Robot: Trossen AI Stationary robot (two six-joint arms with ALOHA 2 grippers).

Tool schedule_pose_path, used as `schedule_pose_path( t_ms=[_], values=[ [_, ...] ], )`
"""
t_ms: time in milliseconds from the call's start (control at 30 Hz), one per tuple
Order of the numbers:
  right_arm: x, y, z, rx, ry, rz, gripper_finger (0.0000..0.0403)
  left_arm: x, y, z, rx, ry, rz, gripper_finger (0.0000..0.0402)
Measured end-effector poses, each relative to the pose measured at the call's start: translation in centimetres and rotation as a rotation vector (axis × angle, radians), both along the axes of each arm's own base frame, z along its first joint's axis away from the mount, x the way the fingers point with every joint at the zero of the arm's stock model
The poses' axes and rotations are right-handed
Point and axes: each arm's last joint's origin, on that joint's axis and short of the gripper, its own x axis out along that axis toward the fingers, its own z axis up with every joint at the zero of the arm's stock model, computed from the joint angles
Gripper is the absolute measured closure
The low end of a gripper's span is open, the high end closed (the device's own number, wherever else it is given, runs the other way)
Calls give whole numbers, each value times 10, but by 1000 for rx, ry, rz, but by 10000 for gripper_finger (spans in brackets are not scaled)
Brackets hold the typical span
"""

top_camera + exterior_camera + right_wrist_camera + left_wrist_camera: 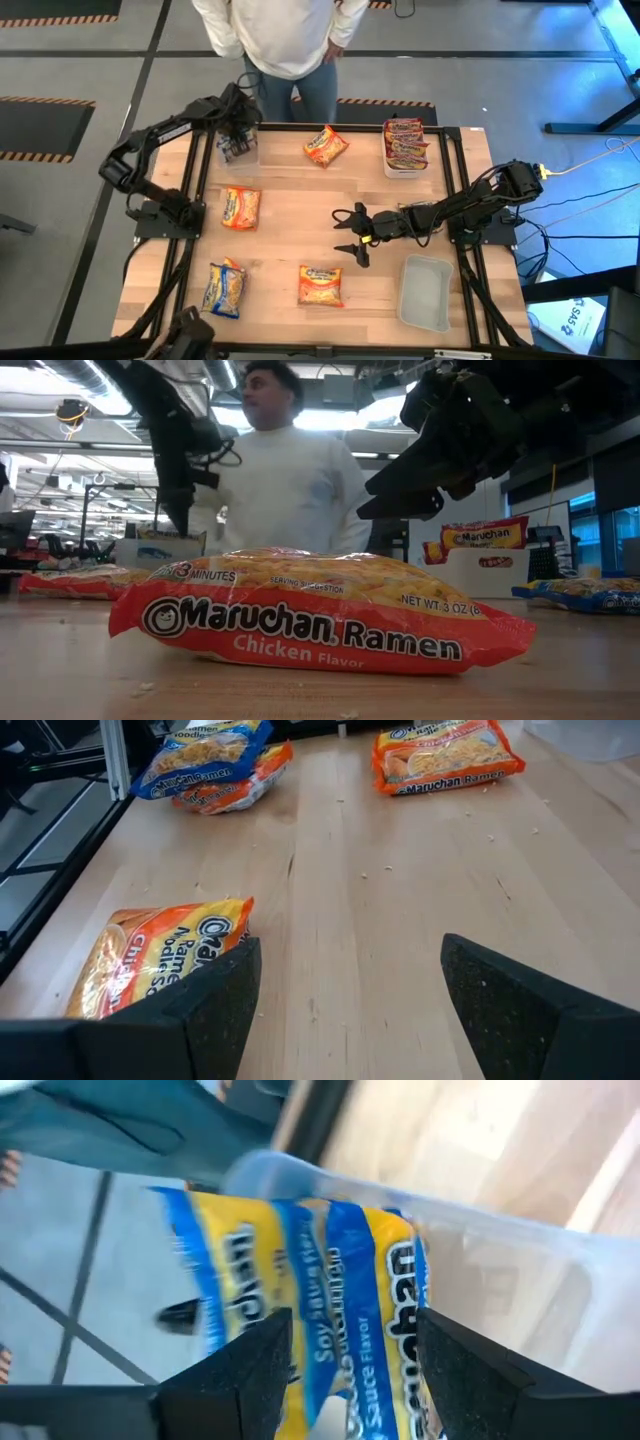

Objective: Sort Maruchan noodles
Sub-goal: Put the top blue noodle pack into the transparent bin

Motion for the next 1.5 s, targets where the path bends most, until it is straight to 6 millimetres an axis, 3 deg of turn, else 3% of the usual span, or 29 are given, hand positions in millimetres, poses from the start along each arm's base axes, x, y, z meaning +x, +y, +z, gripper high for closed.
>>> schedule_pose_path(
  t_ms=[233, 467, 567, 700, 833, 1133, 1500],
  values=[
    [0, 0, 0, 3, -1, -1, 109, 1, -30, 38, 60, -223, 49, 197],
    [0, 0, 0, 2, -1, -2, 109, 19, -71, 61, -77, -505, -55, 197],
    [0, 0, 0, 2, -1, -2, 109, 32, -90, 64, -113, -521, -123, 198],
    [0, 0, 0, 2, -1, -2, 109, 42, -104, 58, -10, -376, -97, 198],
    [0, 0, 0, 2, -1, -2, 109, 40, -97, 45, 69, -197, 40, 198],
    [0, -1, 0, -8, 3, -21, 109, 42, -55, 3, -41, -28, 165, 198],
    [0, -2, 0, -31, 2, -48, 109, 52, -46, -25, -69, 104, 152, 198]
  ],
)
